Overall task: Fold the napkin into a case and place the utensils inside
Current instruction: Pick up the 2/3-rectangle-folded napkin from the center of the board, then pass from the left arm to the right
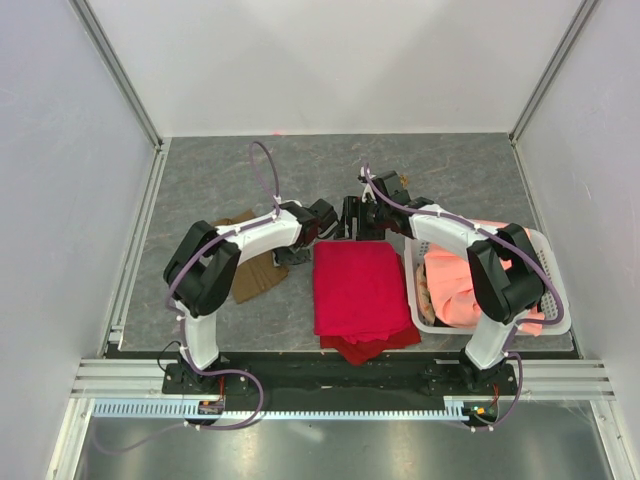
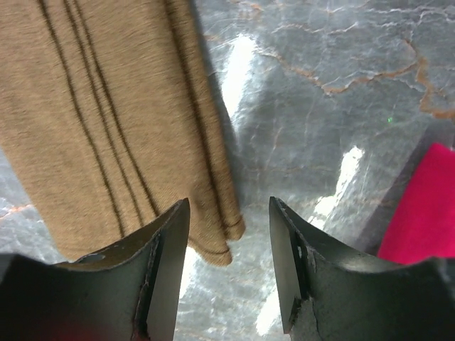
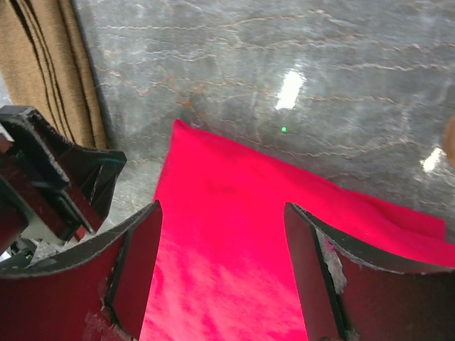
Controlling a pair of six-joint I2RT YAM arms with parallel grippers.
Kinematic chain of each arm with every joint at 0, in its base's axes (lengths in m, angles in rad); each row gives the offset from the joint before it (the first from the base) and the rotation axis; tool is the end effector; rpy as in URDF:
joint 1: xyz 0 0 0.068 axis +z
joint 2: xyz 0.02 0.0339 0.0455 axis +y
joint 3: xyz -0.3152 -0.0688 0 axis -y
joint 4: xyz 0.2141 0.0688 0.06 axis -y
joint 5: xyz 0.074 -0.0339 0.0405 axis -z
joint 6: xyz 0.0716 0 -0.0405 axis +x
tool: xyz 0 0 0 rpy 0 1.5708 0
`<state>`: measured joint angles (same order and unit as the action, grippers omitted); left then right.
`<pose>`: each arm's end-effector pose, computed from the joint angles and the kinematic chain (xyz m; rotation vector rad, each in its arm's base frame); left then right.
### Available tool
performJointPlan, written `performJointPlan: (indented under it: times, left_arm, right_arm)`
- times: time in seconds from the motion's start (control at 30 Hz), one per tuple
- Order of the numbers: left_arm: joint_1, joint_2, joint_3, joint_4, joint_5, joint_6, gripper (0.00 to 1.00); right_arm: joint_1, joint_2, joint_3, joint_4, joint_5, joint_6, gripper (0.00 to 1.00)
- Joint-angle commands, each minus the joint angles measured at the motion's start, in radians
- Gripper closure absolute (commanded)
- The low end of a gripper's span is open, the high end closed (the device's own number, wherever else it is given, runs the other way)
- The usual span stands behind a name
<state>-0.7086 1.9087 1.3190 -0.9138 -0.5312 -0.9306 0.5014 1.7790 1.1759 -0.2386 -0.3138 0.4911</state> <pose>0.2855 -0.1969 0.2063 -0.3208 2.6567 0.4310 0.3315 0.2069 0.2439 -0.1655 2.5246 0.8102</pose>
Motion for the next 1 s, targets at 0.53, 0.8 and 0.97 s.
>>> performJointPlan:
  times: [0.53,0.8,0.97]
  left_arm:
    - [0.043,-0.045,-0.042,0.028,0.051,0.068,0.94]
    - [0.067,-0.272,-0.174,0.139,0.171,0.127,0.98]
    - [0.086,-0.335,-0.245,0.161,0.195,0.145,0.98]
  right_arm:
    - [-0.034,0.005,-0.019,0.133,-0.128,0.040,0.21]
    - [0.025,0.124,0.108,0.142,-0.157,0.110,0.21]
    - [0.078,0.204,0.205,0.157,-0.159,0.181,0.21]
